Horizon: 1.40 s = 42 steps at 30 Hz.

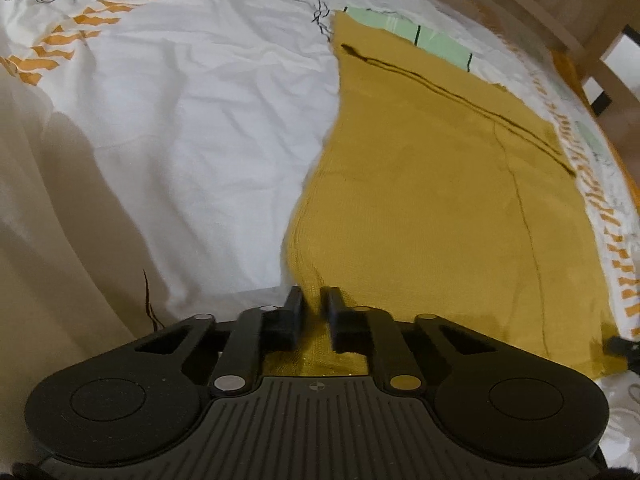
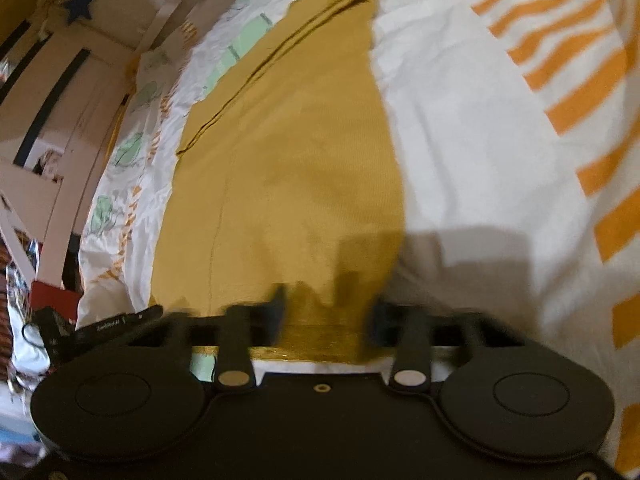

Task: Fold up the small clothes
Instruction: 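Grasp the sweater hem with both grippers, then lift the hem with both grippers and fold it toward the collar, release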

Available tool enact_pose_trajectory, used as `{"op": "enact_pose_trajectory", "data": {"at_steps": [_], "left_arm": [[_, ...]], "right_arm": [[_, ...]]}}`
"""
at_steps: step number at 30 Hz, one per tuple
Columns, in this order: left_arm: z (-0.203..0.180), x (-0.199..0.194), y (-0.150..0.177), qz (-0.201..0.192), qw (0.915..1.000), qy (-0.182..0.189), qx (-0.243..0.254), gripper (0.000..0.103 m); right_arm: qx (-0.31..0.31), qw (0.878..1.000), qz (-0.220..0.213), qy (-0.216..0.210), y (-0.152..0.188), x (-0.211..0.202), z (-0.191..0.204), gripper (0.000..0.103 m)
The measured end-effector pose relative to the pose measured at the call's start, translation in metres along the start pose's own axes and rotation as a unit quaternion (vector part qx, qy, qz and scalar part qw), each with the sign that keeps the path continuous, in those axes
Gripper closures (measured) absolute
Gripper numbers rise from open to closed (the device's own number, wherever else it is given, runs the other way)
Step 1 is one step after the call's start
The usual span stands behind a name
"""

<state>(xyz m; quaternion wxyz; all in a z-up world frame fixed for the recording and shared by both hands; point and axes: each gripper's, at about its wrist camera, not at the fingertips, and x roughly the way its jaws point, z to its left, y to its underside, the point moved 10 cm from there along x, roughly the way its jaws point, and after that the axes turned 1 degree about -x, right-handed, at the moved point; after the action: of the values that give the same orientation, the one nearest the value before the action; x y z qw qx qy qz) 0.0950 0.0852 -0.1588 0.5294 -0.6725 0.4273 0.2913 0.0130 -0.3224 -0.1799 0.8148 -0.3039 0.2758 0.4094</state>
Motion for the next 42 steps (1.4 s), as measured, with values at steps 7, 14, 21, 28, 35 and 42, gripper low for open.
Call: {"op": "enact_pose_trajectory", "data": {"at_steps": [7,14,21,28,35,42], "left_arm": [[-0.004,-0.015,-0.012,-0.055,0.9965,0.056,-0.029,0.098],[-0.015,-0.033,-0.029,-0.102,0.9913,0.075,-0.034,0.098],[-0.020,-0.049,-0.061,-0.137,0.9852,0.091,-0.049,0.098],[-0.038,-0.061,-0.106,-0.167,0.9789,0.109,-0.046,0.098],[-0.052,-0.061,-0.152,-0.192,0.9727,0.121,-0.049,0.098],[-0.062,-0.047,-0.198,-0.204,0.9688,0.127,-0.062,0.098]], "right_arm": [[-0.013,0.998,-0.056,-0.022,-0.010,-0.015,0.012,0.089],[-0.024,0.991,-0.110,-0.066,-0.028,-0.033,0.031,0.090],[-0.052,0.982,-0.153,-0.095,-0.058,-0.049,0.051,0.090],[-0.071,0.976,-0.178,-0.105,-0.095,-0.053,0.069,0.090],[-0.067,0.969,-0.208,-0.112,-0.138,-0.055,0.076,0.090],[-0.062,0.966,-0.228,-0.105,-0.188,-0.045,0.074,0.090]]}}
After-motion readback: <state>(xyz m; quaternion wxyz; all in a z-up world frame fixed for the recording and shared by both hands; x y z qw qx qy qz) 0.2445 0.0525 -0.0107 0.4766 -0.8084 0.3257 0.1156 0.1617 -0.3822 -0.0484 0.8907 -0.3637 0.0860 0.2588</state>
